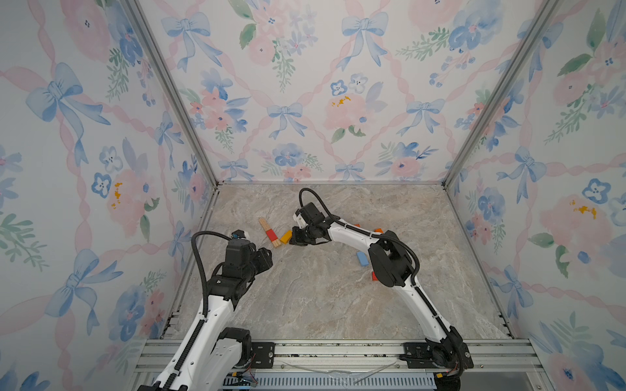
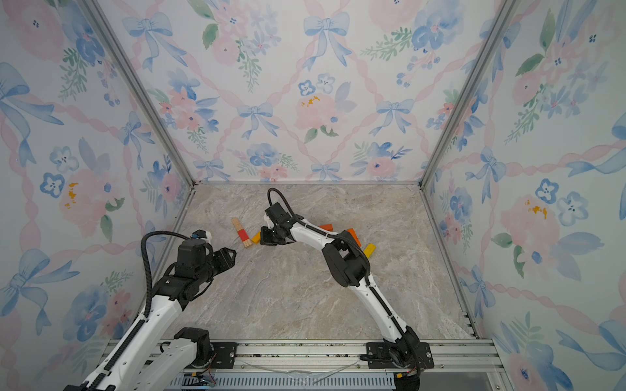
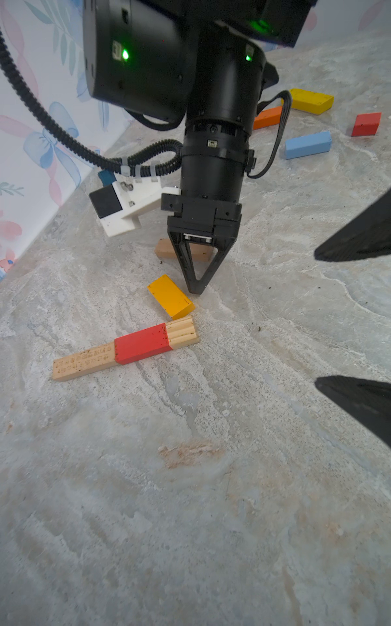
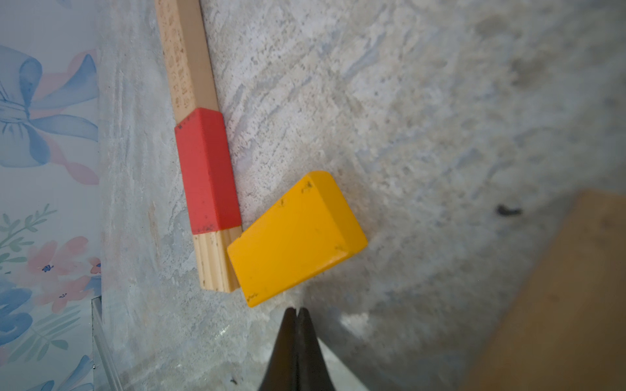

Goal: Assemble the letter v with building blocks
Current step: Assemble the building block at the center of the board.

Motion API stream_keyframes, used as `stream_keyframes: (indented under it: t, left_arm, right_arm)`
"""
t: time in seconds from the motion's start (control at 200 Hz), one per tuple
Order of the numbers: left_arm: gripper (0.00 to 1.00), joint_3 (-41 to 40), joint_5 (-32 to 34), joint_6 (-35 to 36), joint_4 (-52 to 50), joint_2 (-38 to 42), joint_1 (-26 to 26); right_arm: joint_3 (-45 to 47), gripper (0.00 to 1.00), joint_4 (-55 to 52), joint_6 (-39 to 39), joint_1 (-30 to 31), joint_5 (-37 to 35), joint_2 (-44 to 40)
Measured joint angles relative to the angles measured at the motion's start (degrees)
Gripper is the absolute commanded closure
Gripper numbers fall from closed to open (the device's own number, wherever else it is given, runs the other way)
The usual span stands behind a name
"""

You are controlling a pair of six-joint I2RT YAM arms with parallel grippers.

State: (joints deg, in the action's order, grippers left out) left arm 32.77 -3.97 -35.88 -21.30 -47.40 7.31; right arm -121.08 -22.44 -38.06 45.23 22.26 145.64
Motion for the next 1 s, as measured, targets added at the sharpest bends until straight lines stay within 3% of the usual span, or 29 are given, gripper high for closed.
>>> stream_keyframes:
  t: [1.0]
  left_arm:
    - [0.43,0.0,0.0,0.0,0.0,-0.5,-0.2]
  right_arm:
    - [-3.5,1.00,-0.4,-0.7,0.3,0.5,2.3]
